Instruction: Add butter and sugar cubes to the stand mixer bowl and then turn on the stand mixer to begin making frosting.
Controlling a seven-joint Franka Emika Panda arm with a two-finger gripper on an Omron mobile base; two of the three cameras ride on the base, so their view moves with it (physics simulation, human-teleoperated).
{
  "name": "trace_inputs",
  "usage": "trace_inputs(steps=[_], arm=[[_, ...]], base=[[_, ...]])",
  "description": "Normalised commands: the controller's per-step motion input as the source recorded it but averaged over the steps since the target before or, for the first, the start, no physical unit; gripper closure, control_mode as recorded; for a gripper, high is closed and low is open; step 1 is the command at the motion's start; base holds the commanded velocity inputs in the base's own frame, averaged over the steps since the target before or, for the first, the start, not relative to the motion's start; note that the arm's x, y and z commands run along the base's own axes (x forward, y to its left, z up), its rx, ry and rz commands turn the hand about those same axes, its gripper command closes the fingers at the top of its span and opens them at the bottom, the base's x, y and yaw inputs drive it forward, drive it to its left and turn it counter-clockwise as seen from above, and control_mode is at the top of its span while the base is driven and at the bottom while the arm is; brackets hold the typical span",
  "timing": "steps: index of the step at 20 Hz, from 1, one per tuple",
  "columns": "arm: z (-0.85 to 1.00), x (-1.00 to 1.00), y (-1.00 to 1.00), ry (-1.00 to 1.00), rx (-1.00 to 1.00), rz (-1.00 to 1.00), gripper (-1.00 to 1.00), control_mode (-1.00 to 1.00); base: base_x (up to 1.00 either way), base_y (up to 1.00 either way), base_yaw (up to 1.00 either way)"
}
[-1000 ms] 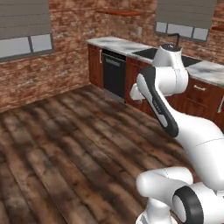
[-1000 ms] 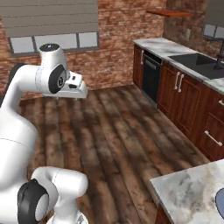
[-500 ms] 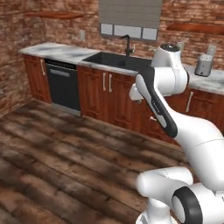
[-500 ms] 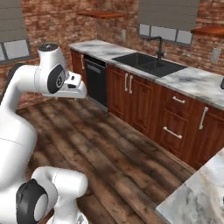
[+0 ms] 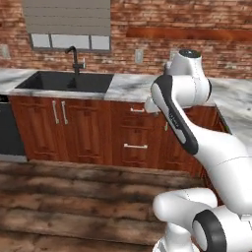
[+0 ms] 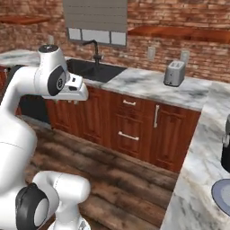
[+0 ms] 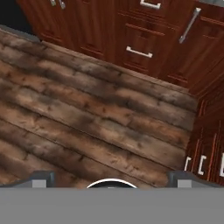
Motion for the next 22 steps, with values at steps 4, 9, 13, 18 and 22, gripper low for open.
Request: trace_inputs(steps=[4,9,13,18,22], arm=[[0.0,0.0,0.0,0.0,0.0,0.0,-1.0,1.0],[0.0,0.0,0.0,0.0,0.0,0.0,-1.0,1.0],[0.0,0.0,0.0,0.0,0.0,0.0,-1.0,1.0],[0.0,0.0,0.0,0.0,0.0,0.0,-1.0,1.0],[0.0,0.0,0.0,0.0,0.0,0.0,-1.0,1.0]], base=[[0.69,0.11,-0.69],[0.67,0.19,-0.68],[0.63,0.38,-0.65],[0.42,0.58,-0.59],[0.09,0.72,-0.55]])
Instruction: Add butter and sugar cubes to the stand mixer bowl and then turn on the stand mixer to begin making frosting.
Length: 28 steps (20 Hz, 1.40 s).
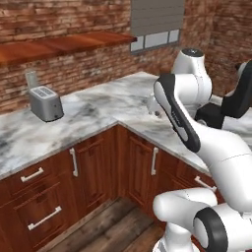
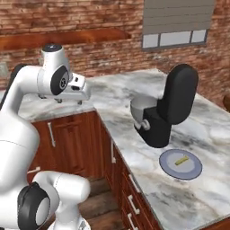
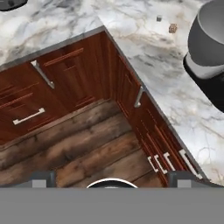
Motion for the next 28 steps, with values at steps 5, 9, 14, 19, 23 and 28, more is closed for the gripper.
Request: trace_inputs(steps=[5,9,14,19,23,28], arm=[[0.0,0.0,0.0,0.0,0.0,0.0,-1.0,1.0],[0.0,0.0,0.0,0.0,0.0,0.0,-1.0,1.0],[0.0,0.0,0.0,0.0,0.0,0.0,-1.0,1.0],[0.0,0.0,0.0,0.0,0.0,0.0,-1.0,1.0],[0.0,0.0,0.0,0.0,0.0,0.0,-1.0,1.0],[0.0,0.0,0.0,0.0,0.0,0.0,-1.0,1.0]], base=[[0.04,0.59,-0.52],[0.21,0.6,-0.52],[0.26,0.63,-0.51],[0.13,0.53,-0.52],[0.06,0.5,-0.52],[0.08,0.55,-0.47]])
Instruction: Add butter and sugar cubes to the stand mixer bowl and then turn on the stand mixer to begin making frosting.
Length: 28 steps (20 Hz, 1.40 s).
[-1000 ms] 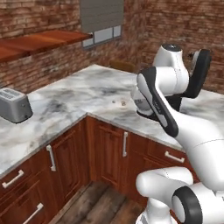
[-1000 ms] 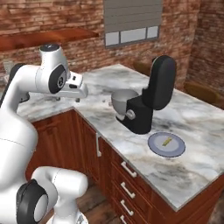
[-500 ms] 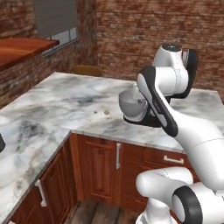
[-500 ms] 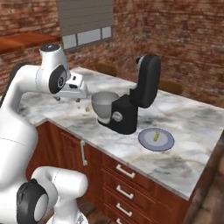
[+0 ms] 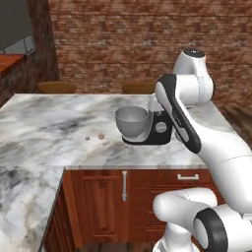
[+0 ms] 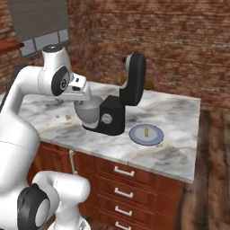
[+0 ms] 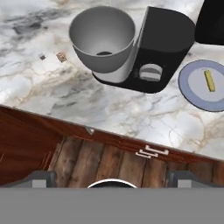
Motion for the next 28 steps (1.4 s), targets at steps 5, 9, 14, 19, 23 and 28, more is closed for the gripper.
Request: trace_inputs(steps=[5,9,14,19,23,28], arm=[[0.0,0.0,0.0,0.0,0.0,0.0,-1.0,1.0],[0.0,0.0,0.0,0.0,0.0,0.0,-1.0,1.0],[0.0,0.0,0.0,0.0,0.0,0.0,-1.0,1.0],[0.0,0.0,0.0,0.0,0.0,0.0,-1.0,1.0],[0.0,0.0,0.0,0.0,0.0,0.0,-1.0,1.0],[0.0,0.0,0.16,0.0,0.0,-0.08,-1.0,-1.0]], base=[[0.24,0.48,-0.34],[0.37,0.23,-0.23],[0.47,0.04,-0.19],[0.48,0.26,-0.19],[0.25,0.35,-0.18],[0.03,0.15,-0.07]])
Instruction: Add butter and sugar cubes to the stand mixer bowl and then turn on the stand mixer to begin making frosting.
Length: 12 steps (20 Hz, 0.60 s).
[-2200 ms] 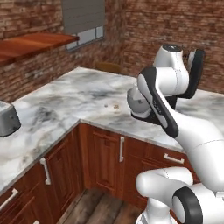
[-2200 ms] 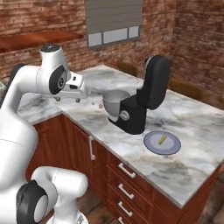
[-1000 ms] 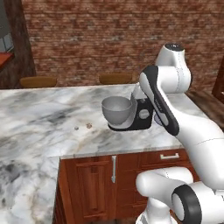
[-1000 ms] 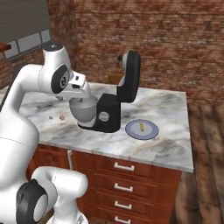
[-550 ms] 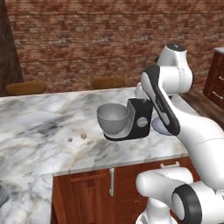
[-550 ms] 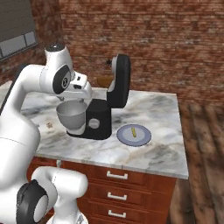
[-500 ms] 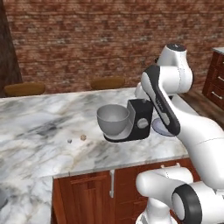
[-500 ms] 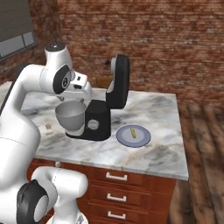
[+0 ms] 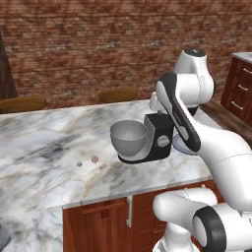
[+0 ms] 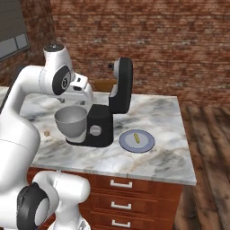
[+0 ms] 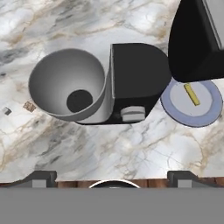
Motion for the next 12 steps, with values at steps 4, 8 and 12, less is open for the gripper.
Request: trace_inputs(steps=[4,8,12], arm=[[0.04,0.0,0.18,0.0,0.0,-0.11,-1.0,-1.0],[0.05,-0.02,0.17,-0.01,0.0,-0.08,-1.0,-1.0],[0.02,-0.11,0.93,-0.02,-0.06,-0.06,-1.0,-1.0]], base=[[0.0,0.0,0.0],[0.0,0.0,0.0],[0.0,0.0,0.0]])
